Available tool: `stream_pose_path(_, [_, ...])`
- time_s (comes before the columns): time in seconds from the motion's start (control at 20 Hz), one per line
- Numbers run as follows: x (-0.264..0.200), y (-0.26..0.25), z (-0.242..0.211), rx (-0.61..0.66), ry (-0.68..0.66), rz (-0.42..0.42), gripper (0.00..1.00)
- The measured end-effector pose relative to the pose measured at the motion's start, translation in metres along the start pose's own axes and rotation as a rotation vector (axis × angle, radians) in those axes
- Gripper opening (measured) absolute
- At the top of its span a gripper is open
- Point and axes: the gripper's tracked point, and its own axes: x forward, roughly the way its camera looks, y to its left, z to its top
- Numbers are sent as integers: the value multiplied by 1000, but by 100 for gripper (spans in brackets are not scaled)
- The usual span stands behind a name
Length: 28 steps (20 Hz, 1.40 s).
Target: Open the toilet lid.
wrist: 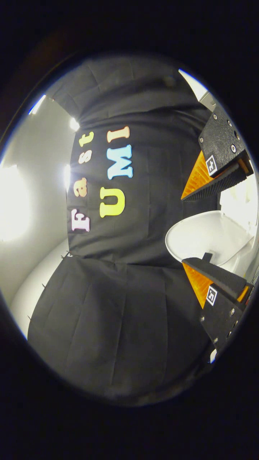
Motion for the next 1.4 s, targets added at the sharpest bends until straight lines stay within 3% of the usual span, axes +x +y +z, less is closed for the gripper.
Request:
stream_pose_path(0.4, [-58, -63, -22, -70, -4, -115, 95])
stream_pose_path(0.65, [-93, -87, -52, -30, -2, -168, 95])
stream_pose_path(1.1, [-131, -112, -92, -21, 49, -233, 95])
stream_pose_path(1.4, [-140, -120, -97, 8, -5, -266, 95])
